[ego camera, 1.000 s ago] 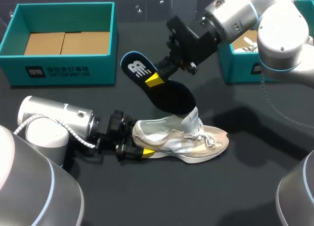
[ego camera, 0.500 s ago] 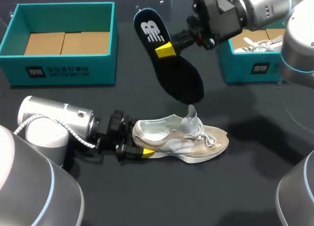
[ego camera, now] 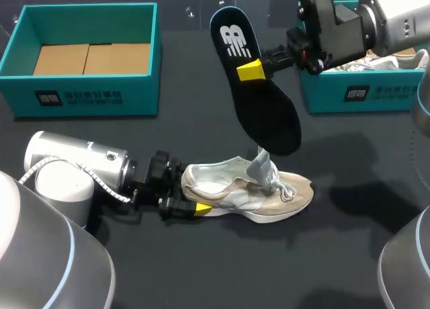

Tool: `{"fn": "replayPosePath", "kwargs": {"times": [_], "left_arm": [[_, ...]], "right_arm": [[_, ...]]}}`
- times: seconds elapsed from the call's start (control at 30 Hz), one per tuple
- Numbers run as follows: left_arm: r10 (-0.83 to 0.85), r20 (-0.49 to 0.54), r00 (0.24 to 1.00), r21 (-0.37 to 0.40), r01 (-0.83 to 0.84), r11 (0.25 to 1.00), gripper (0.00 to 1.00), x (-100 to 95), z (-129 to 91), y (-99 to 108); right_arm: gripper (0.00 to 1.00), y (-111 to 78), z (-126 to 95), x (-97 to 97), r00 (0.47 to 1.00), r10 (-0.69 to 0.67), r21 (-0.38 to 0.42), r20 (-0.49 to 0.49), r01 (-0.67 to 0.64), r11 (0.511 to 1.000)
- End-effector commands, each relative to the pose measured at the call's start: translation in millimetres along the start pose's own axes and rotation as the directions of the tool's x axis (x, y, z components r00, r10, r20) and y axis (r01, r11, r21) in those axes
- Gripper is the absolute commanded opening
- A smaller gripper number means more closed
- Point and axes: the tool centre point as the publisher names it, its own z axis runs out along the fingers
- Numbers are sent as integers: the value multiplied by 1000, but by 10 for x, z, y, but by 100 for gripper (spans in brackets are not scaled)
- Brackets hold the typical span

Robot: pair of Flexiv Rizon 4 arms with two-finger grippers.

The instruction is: Take the shoe out of the shoebox, open the shoe tongue, remove and reinsert the insole, then place the shoe into the shoebox

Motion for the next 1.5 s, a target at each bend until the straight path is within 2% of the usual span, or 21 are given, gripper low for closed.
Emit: {"fn": "replayPosePath", "kwargs": {"times": [0.03, 0.1, 0.2, 0.23, 0.57, 0.83, 1.5], "left_arm": [[0, 0, 1000, -1, 0, 1000, 0, -8, 25, 15], [0, 0, 1000, -1, 0, 1000, 0, -8, 25, 15], [0, 0, 1000, -1, 0, 1000, 0, -8, 25, 15], [0, 0, 1000, -1, 0, 1000, 0, -8, 25, 15], [0, 0, 1000, -1, 0, 1000, 0, -8, 25, 15], [0, 0, 1000, -1, 0, 1000, 0, -8, 25, 15], [0, 0, 1000, -1, 0, 1000, 0, -8, 25, 15]], "right_arm": [[0, -165, -137, 174, 994, 81, -69, 72, -76, 995], [0, -178, -204, 246, 988, 109, -106, 107, -97, 990], [0, -239, -323, 337, 985, 136, -143, 103, -121, 982], [0, -276, -392, 385, 982, 117, -166, 149, -92, 982], [0, -276, -392, 385, 982, 117, -166, 149, -92, 982], [0, -507, -488, 476, 974, 180, -290, 135, -135, 948], [0, -553, -552, 545, 974, 198, -271, 110, -163, 949]]}}
